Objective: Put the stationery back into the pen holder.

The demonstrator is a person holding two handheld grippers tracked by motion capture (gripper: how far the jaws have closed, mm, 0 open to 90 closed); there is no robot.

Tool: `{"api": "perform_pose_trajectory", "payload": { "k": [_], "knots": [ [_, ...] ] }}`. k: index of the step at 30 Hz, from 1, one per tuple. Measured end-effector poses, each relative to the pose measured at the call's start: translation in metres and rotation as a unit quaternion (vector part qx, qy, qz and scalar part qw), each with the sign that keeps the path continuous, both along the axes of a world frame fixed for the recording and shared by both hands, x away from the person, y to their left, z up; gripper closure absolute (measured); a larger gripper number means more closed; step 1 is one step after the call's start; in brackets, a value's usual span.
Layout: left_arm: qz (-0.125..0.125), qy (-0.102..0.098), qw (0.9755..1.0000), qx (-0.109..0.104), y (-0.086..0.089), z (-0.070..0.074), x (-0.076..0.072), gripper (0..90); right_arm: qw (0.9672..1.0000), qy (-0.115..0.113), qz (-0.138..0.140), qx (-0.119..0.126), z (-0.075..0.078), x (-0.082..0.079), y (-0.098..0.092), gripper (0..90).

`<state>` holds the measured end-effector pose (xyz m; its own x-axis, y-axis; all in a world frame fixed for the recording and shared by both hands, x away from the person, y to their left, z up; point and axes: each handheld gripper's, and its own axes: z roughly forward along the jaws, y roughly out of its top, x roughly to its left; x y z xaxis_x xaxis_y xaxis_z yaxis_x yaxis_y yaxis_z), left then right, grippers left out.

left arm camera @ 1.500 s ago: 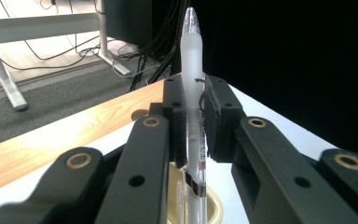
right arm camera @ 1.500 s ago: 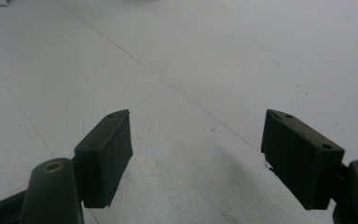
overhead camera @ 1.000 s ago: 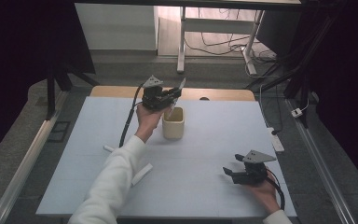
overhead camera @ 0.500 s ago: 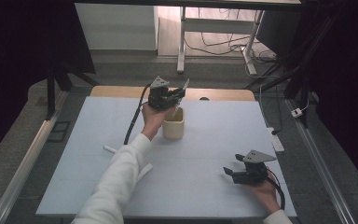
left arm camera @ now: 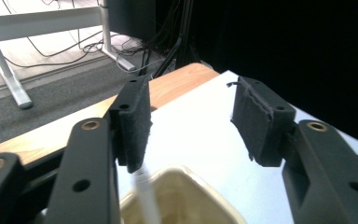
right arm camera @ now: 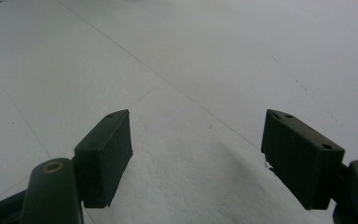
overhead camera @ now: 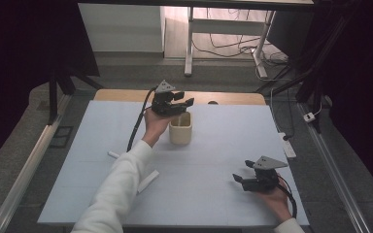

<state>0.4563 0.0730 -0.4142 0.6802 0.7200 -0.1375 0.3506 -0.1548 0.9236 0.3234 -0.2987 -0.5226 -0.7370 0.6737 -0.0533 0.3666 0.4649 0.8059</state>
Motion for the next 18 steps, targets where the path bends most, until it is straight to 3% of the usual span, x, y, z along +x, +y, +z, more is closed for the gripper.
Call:
{"api": "perform_pose_trajectory", "payload": {
  "k": [8, 18],
  "knots": [
    [-0.015, -0.003, 0.9996, 0.025, 0.007, -0.002, -0.012, 43.4, 1.0, -0.001, -0.001, -0.003, 0.0, 0.0, 0.0, 23.8],
    [-0.018, -0.003, 0.9992, 0.035, 0.024, -0.004, -0.029, 43.3, 1.0, 0.0, -0.003, -0.007, 0.0, -0.001, 0.001, 23.8]
  ]
}}
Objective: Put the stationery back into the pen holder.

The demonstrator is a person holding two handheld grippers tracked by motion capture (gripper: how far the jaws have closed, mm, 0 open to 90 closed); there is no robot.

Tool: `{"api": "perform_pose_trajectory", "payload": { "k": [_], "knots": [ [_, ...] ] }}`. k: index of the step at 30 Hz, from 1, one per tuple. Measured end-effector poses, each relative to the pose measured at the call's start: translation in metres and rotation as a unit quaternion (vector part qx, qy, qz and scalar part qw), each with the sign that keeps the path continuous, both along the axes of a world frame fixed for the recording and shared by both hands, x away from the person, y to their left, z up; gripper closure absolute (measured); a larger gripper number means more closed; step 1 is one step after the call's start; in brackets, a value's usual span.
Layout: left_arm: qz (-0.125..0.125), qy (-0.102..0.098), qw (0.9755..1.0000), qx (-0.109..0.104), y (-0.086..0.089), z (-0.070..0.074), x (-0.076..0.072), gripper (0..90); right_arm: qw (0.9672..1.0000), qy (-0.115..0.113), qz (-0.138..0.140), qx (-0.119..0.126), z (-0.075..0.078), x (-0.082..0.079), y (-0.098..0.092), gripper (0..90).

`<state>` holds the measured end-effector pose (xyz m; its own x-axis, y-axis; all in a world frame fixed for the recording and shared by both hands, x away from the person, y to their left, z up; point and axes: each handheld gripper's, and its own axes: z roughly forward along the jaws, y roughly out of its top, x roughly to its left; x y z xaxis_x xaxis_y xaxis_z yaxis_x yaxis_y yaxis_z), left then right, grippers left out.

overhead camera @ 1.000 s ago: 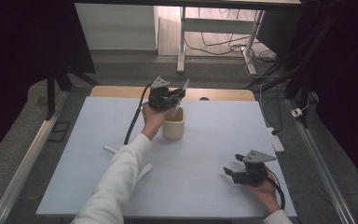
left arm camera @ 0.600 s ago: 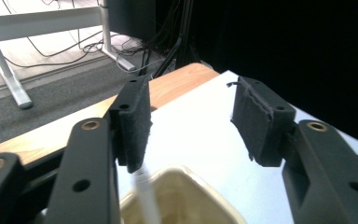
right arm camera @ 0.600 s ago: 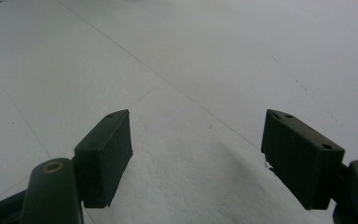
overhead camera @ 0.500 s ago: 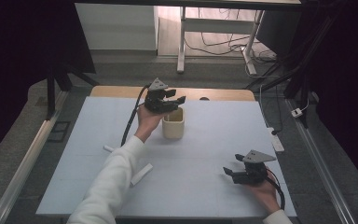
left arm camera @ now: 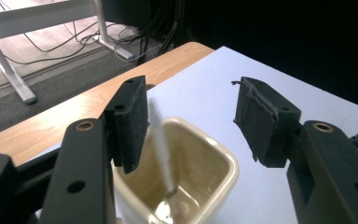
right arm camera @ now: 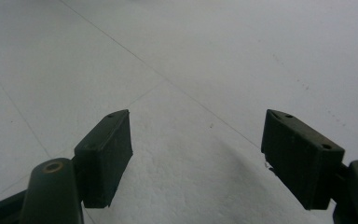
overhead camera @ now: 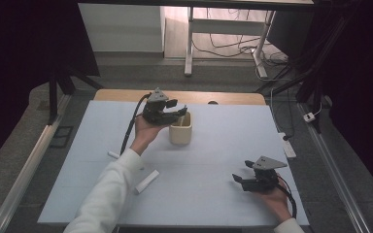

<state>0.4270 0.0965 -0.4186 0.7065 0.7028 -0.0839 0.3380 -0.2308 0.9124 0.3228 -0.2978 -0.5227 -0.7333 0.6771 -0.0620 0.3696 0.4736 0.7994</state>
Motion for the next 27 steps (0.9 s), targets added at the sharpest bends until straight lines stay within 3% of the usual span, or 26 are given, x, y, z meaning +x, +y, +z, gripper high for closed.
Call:
{"api": "perform_pose_trajectory", "payload": {
  "k": [9, 16, 23, 27],
  "knots": [
    [-0.005, 0.004, 0.9999, 0.016, 0.019, -0.003, -0.016, 43.3, 1.0, 0.001, 0.001, 0.0, -0.001, 0.0, 0.001, 23.8],
    [-0.013, 0.007, 0.999, 0.042, 0.03, -0.009, -0.029, 42.7, 1.0, 0.002, -0.001, -0.003, -0.001, 0.0, 0.001, 23.7],
    [-0.03, 0.014, 0.998, 0.054, 0.04, -0.014, -0.041, 42.0, 1.0, 0.004, -0.001, -0.004, -0.002, 0.0, 0.001, 23.7],
    [-0.034, 0.018, 0.998, 0.051, 0.045, -0.017, -0.046, 41.6, 1.0, 0.004, -0.001, -0.004, -0.003, 0.0, 0.002, 23.7]
  ]
}}
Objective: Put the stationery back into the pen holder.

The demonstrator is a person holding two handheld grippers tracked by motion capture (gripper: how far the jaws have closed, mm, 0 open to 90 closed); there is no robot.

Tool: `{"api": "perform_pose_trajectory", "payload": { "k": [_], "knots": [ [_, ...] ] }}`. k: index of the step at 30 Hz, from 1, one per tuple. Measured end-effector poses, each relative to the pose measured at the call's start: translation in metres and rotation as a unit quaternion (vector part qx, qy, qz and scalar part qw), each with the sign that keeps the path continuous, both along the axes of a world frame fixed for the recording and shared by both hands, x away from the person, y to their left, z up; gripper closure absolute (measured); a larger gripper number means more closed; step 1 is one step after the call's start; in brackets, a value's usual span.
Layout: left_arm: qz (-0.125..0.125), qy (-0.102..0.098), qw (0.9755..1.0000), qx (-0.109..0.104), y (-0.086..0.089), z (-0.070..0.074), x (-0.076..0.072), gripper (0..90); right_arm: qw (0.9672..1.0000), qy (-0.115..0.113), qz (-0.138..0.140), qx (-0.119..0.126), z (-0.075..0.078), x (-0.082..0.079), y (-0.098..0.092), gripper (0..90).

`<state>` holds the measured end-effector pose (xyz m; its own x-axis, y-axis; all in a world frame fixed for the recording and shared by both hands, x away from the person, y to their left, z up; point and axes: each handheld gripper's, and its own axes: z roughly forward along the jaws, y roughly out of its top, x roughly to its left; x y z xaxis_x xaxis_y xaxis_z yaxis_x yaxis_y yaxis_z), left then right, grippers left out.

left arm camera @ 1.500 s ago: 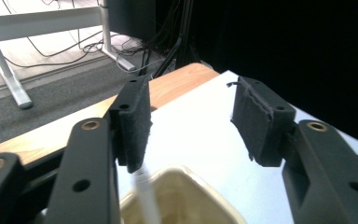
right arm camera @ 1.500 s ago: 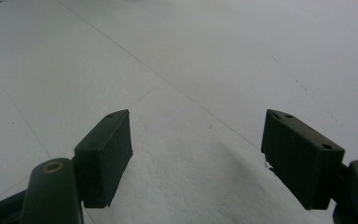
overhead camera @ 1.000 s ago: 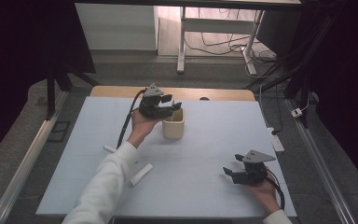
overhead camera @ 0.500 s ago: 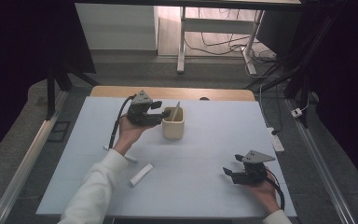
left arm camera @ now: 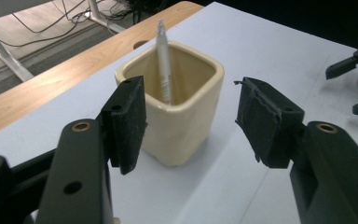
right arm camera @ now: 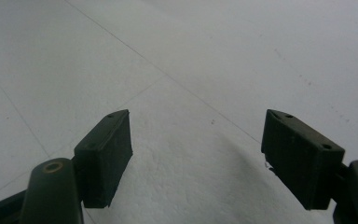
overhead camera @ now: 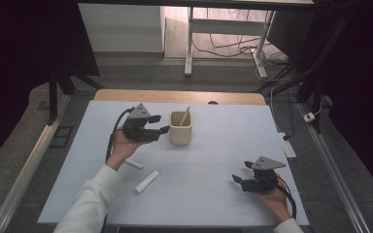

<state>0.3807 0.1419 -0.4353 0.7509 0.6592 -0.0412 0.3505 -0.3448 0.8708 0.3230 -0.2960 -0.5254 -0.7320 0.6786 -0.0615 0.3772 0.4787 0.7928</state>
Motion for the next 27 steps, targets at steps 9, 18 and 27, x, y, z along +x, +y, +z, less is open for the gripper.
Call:
{"api": "perform_pose_trajectory", "payload": {
  "k": [9, 18, 27],
  "knots": [
    [-0.003, 0.005, 0.9999, 0.013, 0.009, -0.005, -0.008, 40.5, 1.0, 0.0, -0.001, 0.0, 0.0, 0.0, 0.0, 23.7],
    [-0.018, 0.007, 0.9992, 0.034, 0.012, -0.012, -0.016, 39.2, 1.0, -0.001, -0.001, 0.001, 0.001, -0.001, 0.0, 23.6],
    [-0.031, 0.004, 0.9979, 0.057, 0.015, -0.016, -0.021, 39.0, 1.0, 0.0, -0.002, -0.001, 0.0, -0.001, 0.0, 23.6]
  ]
}}
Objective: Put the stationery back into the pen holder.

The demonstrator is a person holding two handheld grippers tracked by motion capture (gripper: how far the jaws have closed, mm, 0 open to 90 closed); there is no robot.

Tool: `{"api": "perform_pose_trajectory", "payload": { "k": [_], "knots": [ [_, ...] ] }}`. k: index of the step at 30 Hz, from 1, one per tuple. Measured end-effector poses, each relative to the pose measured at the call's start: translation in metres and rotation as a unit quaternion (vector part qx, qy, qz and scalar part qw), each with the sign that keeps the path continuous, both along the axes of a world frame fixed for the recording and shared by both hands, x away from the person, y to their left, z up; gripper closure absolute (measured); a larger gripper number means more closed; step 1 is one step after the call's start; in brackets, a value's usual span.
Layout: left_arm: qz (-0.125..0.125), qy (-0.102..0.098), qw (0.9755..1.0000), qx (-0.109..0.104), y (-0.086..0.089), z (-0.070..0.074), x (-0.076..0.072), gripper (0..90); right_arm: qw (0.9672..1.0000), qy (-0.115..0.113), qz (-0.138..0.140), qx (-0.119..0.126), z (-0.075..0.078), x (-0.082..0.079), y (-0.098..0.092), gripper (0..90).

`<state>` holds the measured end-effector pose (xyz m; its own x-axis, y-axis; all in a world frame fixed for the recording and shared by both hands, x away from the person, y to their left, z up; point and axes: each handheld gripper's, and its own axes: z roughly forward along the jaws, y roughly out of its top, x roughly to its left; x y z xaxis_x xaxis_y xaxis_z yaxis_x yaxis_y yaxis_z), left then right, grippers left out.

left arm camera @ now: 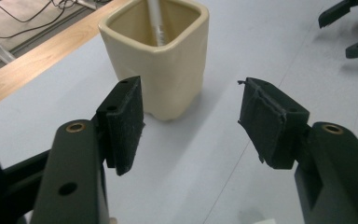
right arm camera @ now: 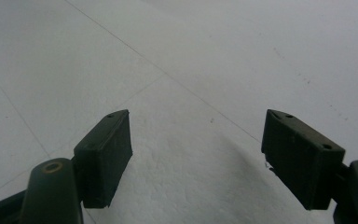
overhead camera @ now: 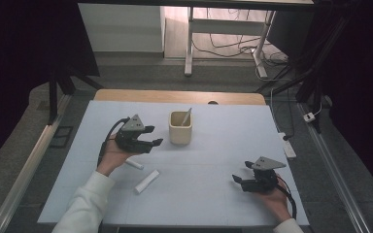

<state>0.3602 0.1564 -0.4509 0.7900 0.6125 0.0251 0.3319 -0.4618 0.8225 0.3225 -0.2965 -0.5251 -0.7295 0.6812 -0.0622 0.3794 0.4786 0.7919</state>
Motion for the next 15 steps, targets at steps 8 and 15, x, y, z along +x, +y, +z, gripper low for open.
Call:
{"api": "perform_pose_trajectory", "payload": {
  "k": [8, 15],
  "knots": [
    [-0.016, 0.009, 0.9996, 0.022, 0.006, 0.002, -0.003, 38.4, 1.0, -0.004, 0.003, 0.003, 0.001, 0.0, 0.0, 23.6],
    [-0.019, 0.014, 0.9989, 0.041, 0.012, 0.004, -0.005, 36.8, 1.0, -0.003, 0.003, 0.0, 0.001, 0.0, -0.001, 23.6]
  ]
}}
